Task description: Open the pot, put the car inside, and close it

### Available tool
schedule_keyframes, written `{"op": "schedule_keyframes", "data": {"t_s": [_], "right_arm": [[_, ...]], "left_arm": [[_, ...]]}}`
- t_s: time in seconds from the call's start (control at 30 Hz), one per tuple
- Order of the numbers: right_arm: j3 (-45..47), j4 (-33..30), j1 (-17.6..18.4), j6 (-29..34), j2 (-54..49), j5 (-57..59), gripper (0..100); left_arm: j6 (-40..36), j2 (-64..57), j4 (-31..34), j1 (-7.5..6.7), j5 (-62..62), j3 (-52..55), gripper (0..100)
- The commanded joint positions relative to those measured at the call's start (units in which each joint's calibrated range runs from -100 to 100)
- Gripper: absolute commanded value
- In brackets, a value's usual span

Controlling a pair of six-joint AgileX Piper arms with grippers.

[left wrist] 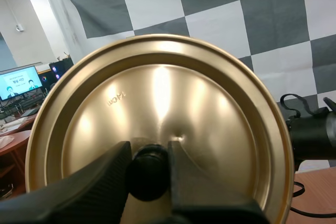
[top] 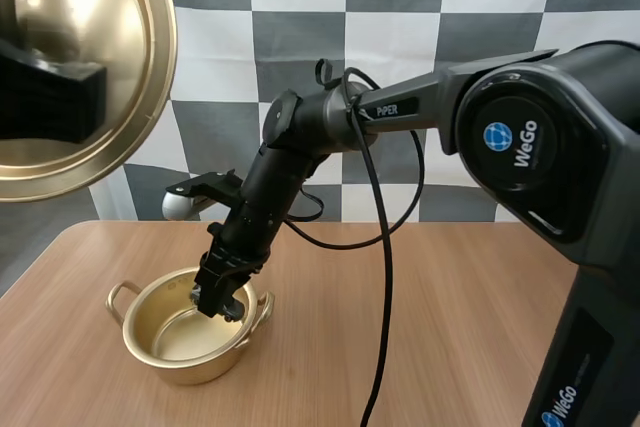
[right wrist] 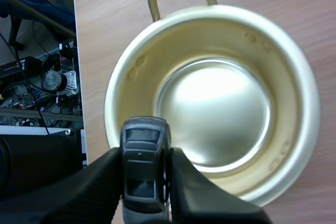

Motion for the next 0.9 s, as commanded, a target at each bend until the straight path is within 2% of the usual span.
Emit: {"op": "schedule_keyframes", "data": {"t_s": [0.0, 0.2, 0.47, 0.87], "right_arm": [[-3.6, 0.0, 0.0, 0.1, 0.9, 0.1, 0], [-7.1, 0.4, 0.0, 0.4, 4.8, 0.1, 0], [-7.2, 0.7, 0.0, 0.2, 11.2, 0.1, 0], [-7.2, 3.2, 0.1, -2.3, 15.1, -0.8, 0]], "left_arm": [[0.0, 0.0, 0.0, 0.01, 0.0, -0.1, 0], [0.1, 0.0, 0.0, 0.01, 0.0, -0.1, 0], [0.1, 0.0, 0.0, 0.01, 0.0, -0.1, 0], [0.1, 0.0, 0.0, 0.01, 0.0, -0.1, 0]]}}
